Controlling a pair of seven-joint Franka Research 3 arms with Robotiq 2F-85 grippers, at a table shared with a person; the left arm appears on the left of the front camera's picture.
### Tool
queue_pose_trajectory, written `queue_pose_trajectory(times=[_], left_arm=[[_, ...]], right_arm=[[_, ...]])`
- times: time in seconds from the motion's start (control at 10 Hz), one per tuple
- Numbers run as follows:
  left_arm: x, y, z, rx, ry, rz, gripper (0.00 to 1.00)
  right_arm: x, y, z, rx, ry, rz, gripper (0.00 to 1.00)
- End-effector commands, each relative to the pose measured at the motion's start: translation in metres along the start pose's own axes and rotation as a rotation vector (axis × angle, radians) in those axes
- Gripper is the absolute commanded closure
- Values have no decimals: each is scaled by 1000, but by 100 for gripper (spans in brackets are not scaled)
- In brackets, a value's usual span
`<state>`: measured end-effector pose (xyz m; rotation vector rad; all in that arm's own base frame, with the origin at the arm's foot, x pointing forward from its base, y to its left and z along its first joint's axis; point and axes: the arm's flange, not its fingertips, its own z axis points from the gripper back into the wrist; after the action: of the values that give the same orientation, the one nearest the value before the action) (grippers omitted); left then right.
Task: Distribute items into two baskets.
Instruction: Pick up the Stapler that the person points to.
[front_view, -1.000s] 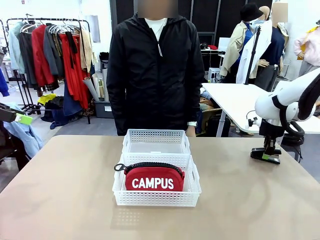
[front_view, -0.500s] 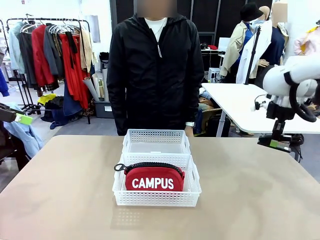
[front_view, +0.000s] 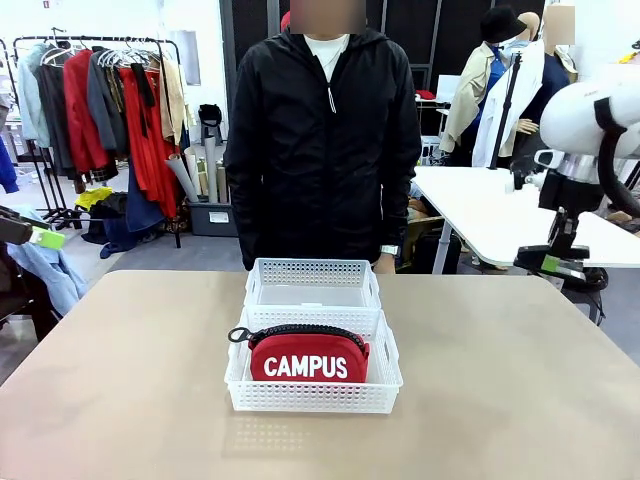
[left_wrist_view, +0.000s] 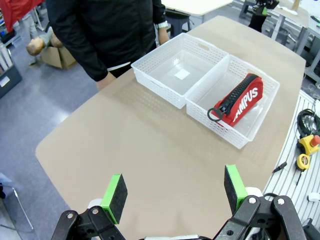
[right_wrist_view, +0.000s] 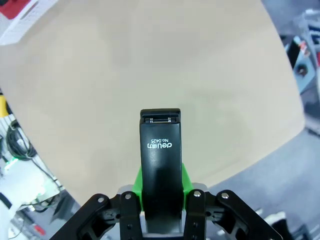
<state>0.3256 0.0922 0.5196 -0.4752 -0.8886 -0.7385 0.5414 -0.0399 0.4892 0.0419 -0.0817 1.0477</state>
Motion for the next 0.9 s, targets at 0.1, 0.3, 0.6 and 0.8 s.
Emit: queue_pose_trajectory(times=[0.1, 0.3, 0.6, 0.8], left_arm=[[1, 2, -1, -8, -18, -14, 0], [1, 2, -1, -8, -18, -14, 0], [1, 2, -1, -8, -18, -14, 0], [1, 2, -1, -8, -18, -14, 0]], right_arm=[[2, 27, 15, -61, -81, 107, 100], [10, 38, 23, -57, -96, 154, 100], [11, 47, 26, -66, -107, 165, 100], [20, 42, 28, -50, -65, 142, 100]])
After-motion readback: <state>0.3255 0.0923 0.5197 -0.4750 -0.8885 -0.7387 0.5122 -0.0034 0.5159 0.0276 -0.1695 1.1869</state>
